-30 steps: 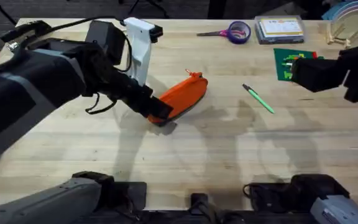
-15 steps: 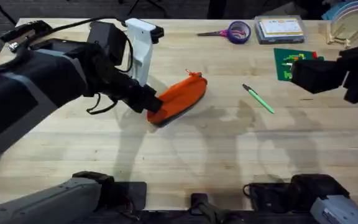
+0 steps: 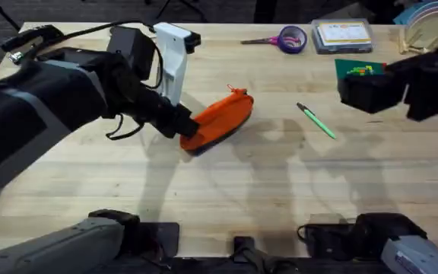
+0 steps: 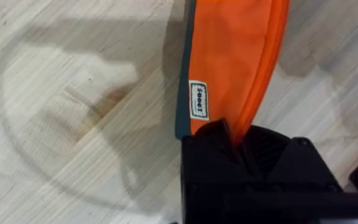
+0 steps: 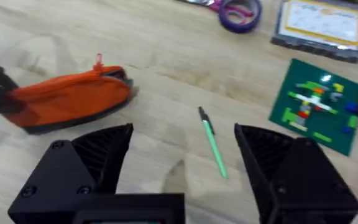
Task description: Unzip the bag, pick up the pens from the table one at a time and place them inside, then zip the bag closed.
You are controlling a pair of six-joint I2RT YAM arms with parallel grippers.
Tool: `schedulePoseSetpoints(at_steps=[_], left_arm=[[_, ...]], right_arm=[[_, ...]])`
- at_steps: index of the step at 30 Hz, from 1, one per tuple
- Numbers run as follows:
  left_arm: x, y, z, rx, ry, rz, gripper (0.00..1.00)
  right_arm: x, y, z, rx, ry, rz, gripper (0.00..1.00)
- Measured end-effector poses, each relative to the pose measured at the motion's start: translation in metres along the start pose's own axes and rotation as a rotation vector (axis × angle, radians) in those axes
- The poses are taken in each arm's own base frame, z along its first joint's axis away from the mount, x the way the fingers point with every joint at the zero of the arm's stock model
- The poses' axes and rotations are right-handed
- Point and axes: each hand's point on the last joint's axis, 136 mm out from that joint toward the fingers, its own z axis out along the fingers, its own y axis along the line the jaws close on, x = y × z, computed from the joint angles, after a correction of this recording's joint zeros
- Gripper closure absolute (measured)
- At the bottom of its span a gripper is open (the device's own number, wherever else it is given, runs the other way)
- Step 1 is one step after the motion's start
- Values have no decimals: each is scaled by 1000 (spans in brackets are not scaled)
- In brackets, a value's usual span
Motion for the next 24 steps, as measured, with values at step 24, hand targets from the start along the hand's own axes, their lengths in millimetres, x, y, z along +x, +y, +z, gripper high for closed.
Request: schedulePoseSetpoints(at_steps=[24], left_arm=[[0,0,0,0,0,0,958]], right_arm=[[-39,52,51,-276,143,-9,4]])
